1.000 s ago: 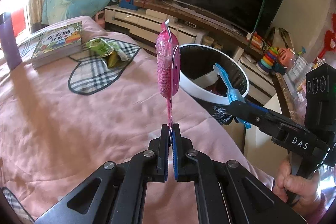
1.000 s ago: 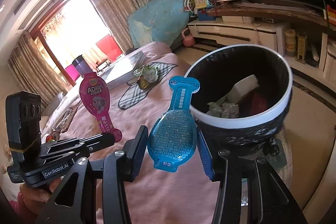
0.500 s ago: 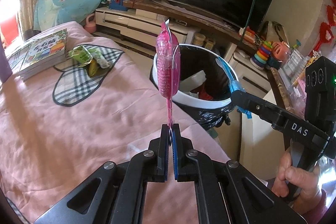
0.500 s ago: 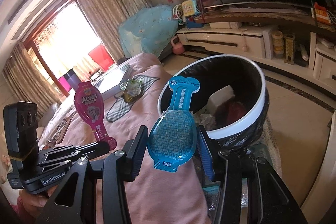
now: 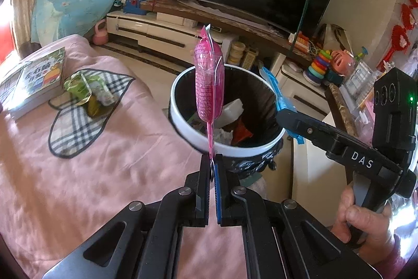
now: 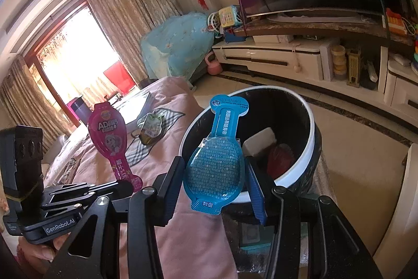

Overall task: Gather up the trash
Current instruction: 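Carry the pink and blue toy packages over the bin with both grippers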

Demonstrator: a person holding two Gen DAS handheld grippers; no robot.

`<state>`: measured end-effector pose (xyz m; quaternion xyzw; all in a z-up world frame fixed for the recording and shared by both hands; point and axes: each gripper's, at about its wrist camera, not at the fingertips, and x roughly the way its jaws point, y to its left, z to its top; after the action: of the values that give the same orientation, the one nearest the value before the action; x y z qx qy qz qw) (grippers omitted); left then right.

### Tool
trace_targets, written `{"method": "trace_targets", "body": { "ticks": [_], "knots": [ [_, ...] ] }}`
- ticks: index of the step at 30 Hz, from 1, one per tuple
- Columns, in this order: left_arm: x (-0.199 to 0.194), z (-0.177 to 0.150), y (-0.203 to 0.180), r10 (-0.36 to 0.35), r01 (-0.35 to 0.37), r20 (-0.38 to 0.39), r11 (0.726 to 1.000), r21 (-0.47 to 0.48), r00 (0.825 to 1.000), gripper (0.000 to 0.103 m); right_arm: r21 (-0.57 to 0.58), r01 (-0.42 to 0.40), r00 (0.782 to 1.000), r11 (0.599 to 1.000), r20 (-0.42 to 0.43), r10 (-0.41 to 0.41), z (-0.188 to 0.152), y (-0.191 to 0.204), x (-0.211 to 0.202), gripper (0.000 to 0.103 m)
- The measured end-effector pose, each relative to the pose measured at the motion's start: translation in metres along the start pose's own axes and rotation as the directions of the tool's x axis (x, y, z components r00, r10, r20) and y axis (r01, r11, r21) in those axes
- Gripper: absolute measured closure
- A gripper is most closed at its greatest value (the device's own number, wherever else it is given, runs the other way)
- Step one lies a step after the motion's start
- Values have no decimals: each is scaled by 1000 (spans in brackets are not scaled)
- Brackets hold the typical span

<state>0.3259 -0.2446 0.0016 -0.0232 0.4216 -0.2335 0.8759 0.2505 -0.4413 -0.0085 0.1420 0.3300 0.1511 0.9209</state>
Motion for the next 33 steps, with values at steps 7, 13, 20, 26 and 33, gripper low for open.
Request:
{"method": "trace_targets", "body": {
  "ticks": [7, 13, 20, 26, 33],
  "knots": [
    [14, 12, -7, -2, 2, -7, 1000, 20, 1000, 101, -8, 1, 1000, 1000, 7, -1, 14, -3, 4, 56],
    [24, 24, -14, 6, -6, -6, 999, 34, 1000, 101, -6, 1, 1000, 1000, 9, -1, 20, -7, 6, 56],
    [30, 35, -13, 20, -20, -3, 999, 43, 1000, 101, -11, 11, 1000, 1000, 12, -11, 26, -8, 6, 56],
    [39, 43, -14, 20, -20, -9, 999, 45, 1000, 101, -4, 22, 1000, 1000, 8, -22, 30, -12, 8, 56],
    [54, 50, -15, 30, -29, -29, 998, 49, 999, 101, 4, 35, 999, 999, 2, -35, 32, -17, 12, 56]
  ]
}}
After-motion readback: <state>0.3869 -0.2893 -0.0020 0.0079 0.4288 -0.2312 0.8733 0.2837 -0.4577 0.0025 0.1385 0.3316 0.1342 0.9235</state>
